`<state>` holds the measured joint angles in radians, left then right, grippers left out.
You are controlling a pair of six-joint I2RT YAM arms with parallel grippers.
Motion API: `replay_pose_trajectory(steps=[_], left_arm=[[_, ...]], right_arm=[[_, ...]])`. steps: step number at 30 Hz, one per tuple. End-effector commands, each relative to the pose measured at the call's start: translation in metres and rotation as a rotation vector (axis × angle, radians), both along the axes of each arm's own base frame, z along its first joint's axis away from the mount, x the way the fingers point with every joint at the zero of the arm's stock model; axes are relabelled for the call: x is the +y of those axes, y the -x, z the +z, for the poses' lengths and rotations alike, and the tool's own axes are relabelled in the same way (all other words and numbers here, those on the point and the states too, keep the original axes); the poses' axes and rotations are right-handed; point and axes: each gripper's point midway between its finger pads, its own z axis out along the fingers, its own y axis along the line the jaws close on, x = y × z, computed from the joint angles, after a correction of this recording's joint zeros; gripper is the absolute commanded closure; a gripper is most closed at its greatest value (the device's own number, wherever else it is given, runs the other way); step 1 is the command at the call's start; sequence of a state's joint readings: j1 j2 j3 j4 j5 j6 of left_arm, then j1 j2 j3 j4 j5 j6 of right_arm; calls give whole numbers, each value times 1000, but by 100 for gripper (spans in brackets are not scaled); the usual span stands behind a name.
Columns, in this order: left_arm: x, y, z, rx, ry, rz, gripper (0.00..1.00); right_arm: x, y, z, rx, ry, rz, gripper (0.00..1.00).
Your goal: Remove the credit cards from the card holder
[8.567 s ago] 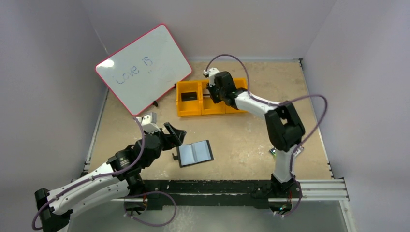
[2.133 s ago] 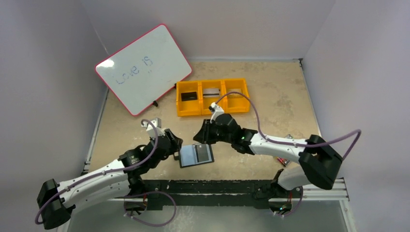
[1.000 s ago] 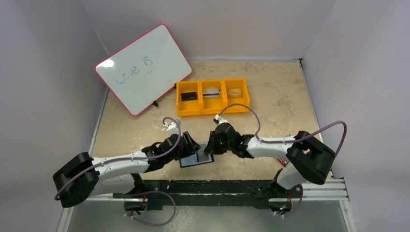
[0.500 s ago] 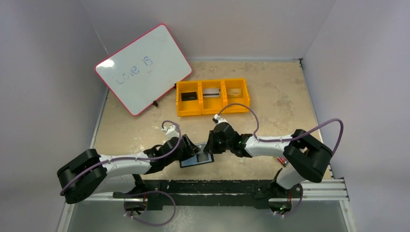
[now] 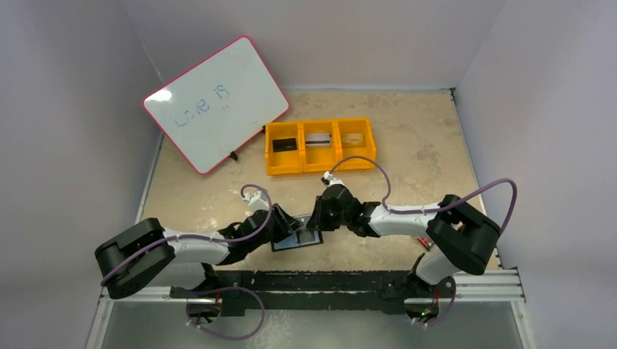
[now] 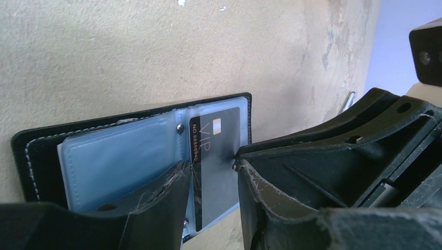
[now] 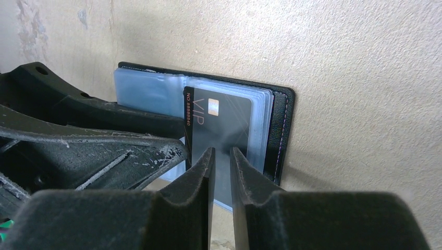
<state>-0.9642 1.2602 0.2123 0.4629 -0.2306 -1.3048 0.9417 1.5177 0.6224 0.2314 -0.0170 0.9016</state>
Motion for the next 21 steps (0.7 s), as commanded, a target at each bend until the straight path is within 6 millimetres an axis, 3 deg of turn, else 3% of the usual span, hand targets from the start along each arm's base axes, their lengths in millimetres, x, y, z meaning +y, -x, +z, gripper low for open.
replay_pose_trajectory(steps=[1, 6, 21], left_arm=[[15, 7, -20, 46, -16, 42, 61], [28, 10, -33, 67, -42, 83, 61], [19, 18, -48, 97, 41, 53, 77]], right_arm=[[-15, 6, -13, 25, 51, -26, 81], [-16, 7, -15, 31, 53, -29, 81], [-22, 8, -29, 40, 80, -41, 85]])
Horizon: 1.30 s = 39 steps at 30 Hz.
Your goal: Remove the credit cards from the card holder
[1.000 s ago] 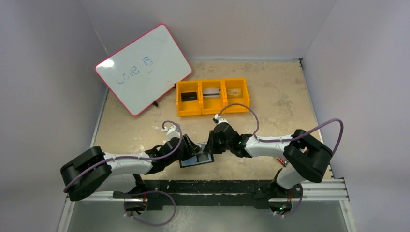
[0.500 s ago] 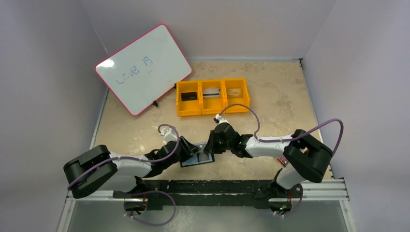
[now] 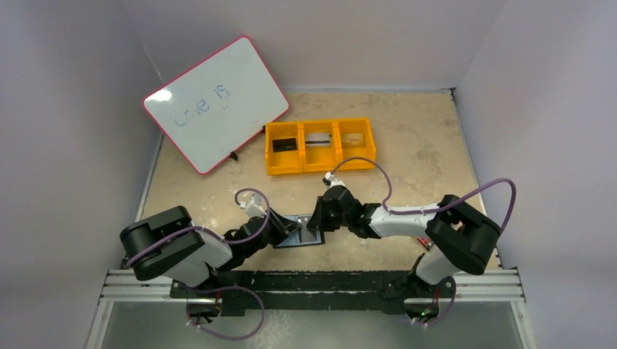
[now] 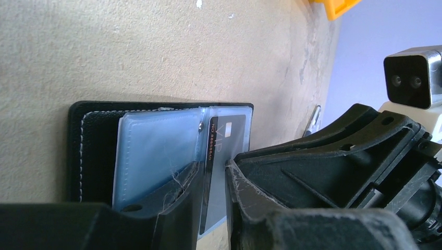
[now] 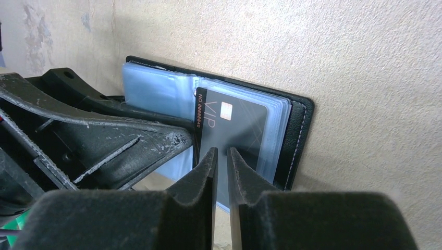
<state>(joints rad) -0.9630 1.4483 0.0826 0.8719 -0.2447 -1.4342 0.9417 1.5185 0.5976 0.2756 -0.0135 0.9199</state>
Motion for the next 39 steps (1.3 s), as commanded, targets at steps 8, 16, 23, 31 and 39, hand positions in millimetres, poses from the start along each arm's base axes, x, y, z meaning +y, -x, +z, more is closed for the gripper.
replay_pose_trajectory(steps=[8, 16, 23, 31, 39], left_arm=[[8, 18, -36, 68, -121, -76, 88], [8, 14, -35, 51, -179, -89, 100], [12, 11, -28, 27, -195, -75, 100], [15, 10, -20, 8, -203, -75, 100], [9, 6, -9, -21, -175, -76, 91]], right_arm=[[-22, 13, -32, 65, 98, -24, 85], [-19, 5, -4, 18, 74, -32, 83], [-27, 2, 2, 5, 89, -70, 79], [-18, 4, -14, 46, 92, -52, 80], [-22, 2, -11, 39, 105, -70, 81]])
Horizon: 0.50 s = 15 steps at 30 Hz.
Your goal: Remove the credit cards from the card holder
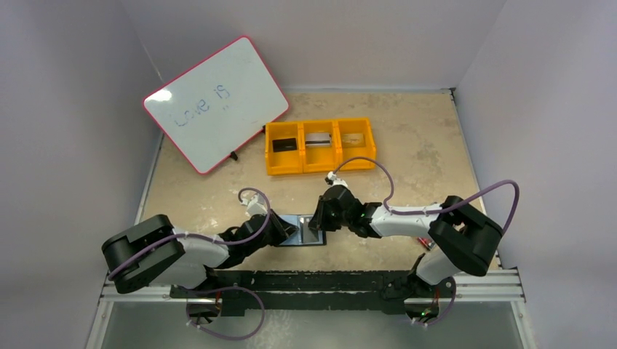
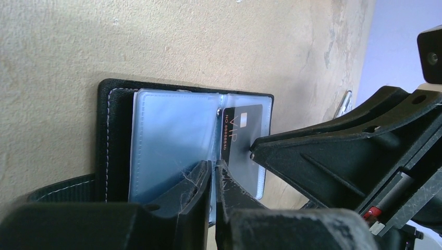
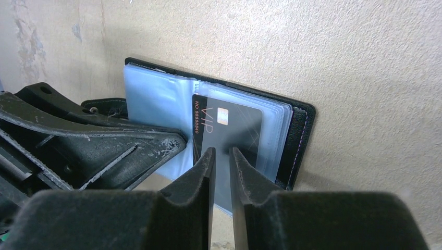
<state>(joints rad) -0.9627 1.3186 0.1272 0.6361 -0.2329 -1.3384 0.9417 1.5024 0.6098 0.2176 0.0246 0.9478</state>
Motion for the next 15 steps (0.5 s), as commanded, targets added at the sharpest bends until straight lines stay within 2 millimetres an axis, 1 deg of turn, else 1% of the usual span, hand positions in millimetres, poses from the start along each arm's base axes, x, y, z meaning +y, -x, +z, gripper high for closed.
replay_pose_trajectory(steps=[1, 5, 8, 15], left_arm=[[4, 2, -8, -7, -61, -20, 90], [4, 1, -9, -4, -57, -18, 89], [3, 2, -8, -4, -57, -21, 89], [1, 2, -7, -8, -54, -31, 89]], right_arm=[[-17, 3, -9, 26, 81, -34, 81], [-25, 2, -4, 17, 110, -56, 79], [-29, 3, -4, 17, 115, -65, 77], [-26, 3, -8, 29, 116, -63, 75]])
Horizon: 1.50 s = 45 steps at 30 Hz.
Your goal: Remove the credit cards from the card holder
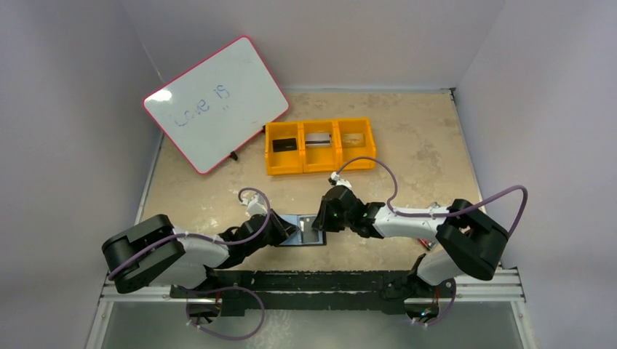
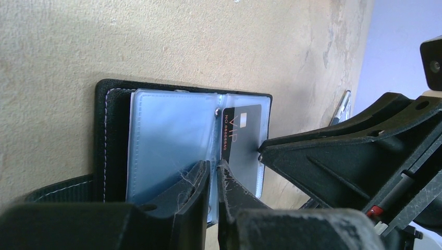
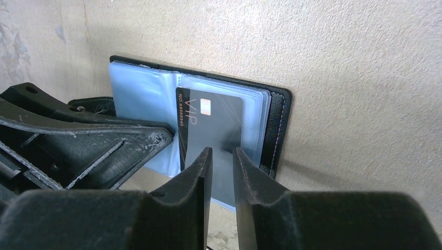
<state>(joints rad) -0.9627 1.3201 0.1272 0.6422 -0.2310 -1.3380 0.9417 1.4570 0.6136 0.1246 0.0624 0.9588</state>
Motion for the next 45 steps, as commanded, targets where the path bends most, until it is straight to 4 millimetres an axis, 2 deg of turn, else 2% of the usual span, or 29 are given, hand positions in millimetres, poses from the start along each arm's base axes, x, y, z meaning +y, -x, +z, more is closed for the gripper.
replay_pose_trajectory(steps=[1, 3, 10, 13, 16, 19, 23, 29, 31, 35, 40, 45], left_arm=[[2, 2, -7, -6, -58, -29, 89], [1, 2, -7, -8, -58, -33, 89], [-2, 1, -6, -9, -59, -40, 89], [-2, 1, -5, -9, -58, -42, 89], [-4, 0, -3, -15, -53, -48, 88], [-7, 0, 1, -25, -38, -54, 86], [-12, -1, 5, -34, -10, -60, 79], [-9, -1, 5, -32, 45, -30, 72], [-9, 0, 4, -30, 44, -30, 75], [-6, 0, 1, -18, 30, -19, 89], [6, 0, -4, -11, -17, 14, 96], [13, -1, -2, -26, -54, 18, 99]], right_arm=[[-12, 1, -10, 21, 71, -30, 75], [-16, -8, -9, -10, 105, -57, 74], [-17, -8, -7, -16, 111, -57, 71], [-9, 1, -11, 18, 65, -10, 71], [-3, -1, -13, 5, 45, 6, 73], [1, 0, -19, 18, 43, 21, 75], [-4, 6, -29, 53, 59, 17, 76], [-9, 14, -31, 80, 48, 5, 77], [-9, 14, -31, 82, 48, 7, 77], [-10, 14, -34, 86, 63, 1, 77], [-18, 10, -38, 84, 113, -31, 78], [-22, 11, -42, 92, 141, -37, 80]])
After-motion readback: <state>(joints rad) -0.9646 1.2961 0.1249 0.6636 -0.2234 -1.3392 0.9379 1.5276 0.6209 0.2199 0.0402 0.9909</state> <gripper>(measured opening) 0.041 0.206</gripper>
